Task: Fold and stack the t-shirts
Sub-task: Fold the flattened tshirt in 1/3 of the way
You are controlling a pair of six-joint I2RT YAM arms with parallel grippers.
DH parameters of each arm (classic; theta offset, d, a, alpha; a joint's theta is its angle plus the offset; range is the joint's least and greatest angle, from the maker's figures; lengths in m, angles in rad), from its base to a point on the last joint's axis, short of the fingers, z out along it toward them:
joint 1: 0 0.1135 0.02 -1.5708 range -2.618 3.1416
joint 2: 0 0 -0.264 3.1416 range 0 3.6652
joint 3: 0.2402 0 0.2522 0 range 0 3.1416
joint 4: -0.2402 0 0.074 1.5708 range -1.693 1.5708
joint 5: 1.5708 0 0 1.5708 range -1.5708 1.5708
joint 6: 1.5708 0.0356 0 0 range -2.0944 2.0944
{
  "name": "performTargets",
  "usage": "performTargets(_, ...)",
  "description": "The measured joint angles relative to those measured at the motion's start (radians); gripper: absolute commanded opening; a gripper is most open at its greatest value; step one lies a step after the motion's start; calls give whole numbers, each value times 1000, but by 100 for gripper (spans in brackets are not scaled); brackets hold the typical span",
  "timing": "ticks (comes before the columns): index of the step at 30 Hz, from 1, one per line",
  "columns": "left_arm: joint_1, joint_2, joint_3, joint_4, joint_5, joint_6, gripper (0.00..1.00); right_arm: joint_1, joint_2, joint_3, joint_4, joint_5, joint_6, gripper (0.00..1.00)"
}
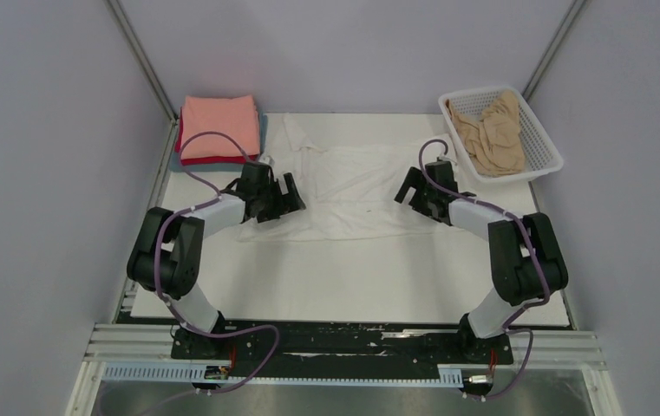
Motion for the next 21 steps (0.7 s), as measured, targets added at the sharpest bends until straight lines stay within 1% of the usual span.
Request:
performTargets(2, 0, 20, 0, -3, 0, -9, 100, 6, 7, 14, 7, -13, -2, 100)
performTargets(5, 0, 17, -13, 14, 1, -30, 100, 8, -8, -19, 30, -18, 1, 100)
performTargets(9, -1, -44, -98, 62, 8, -69, 100, 8, -134, -146, 21, -38, 23, 100)
performTargets(13, -30, -184, -233, 48, 1, -119, 100, 8, -328, -287, -68, -72, 63, 100)
performTargets(18, -158, -412, -388, -53, -64, -202, 100, 9, -570, -412, -226, -116, 122, 100)
performTargets(21, -226, -531, -451, -120, -92, -266, 100, 16, -659, -439, -317, -132, 149, 100)
